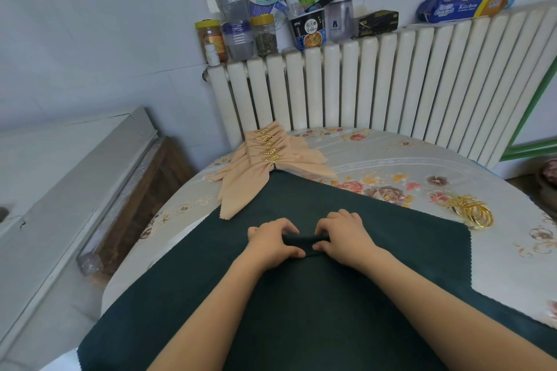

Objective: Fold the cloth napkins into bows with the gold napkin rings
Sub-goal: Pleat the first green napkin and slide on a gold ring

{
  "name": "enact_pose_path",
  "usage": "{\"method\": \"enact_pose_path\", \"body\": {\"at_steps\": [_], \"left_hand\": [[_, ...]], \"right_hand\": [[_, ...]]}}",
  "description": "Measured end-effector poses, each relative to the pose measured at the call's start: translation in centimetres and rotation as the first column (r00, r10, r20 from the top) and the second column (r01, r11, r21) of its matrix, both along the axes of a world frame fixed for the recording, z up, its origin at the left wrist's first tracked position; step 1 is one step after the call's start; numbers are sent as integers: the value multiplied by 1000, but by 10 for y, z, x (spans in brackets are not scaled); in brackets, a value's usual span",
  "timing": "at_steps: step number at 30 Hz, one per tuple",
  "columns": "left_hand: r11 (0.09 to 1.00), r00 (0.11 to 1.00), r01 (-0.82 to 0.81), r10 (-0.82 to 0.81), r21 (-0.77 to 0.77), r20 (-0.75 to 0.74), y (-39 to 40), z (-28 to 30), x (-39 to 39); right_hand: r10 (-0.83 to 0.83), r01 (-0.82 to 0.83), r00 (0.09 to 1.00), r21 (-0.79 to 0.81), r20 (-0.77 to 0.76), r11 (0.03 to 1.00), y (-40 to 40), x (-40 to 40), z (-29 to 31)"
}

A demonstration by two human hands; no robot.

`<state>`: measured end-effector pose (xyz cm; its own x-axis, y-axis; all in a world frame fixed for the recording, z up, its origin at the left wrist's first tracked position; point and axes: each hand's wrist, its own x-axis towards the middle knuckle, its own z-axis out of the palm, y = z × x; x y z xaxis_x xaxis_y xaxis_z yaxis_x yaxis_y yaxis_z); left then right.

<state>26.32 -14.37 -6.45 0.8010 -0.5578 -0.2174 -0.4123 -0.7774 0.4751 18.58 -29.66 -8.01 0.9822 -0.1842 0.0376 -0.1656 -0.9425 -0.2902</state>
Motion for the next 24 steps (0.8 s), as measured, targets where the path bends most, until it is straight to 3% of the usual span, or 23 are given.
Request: {"method": "enact_pose_path", "body": {"at_steps": [3,7,10,14,18,24], "left_hand": [[997,989,73,-77,32,129,0,8,-10],[993,937,111,-89,-45,337,14,1,-27],[988,921,135,-98,-73,376,25,-6,-39],[989,973,118,-98,-89,207,37,-9,-44],[974,999,34,-34,-224,0,48,-8,-49],[957,996,-81,71,-280,-47,45,-11,-55]], "right_hand": [[15,-12,996,-40,87,999,3,-9,2],[51,-45,983,-39,178,998,7,-28,1],[85,-81,982,-32,166,996,10,-42,2],[85,-90,993,60,85,994,11,-54,1],[35,-43,998,213,42,976,11,-61,-1],[-50,45,999,298,9,954,16,-63,-3]]}}
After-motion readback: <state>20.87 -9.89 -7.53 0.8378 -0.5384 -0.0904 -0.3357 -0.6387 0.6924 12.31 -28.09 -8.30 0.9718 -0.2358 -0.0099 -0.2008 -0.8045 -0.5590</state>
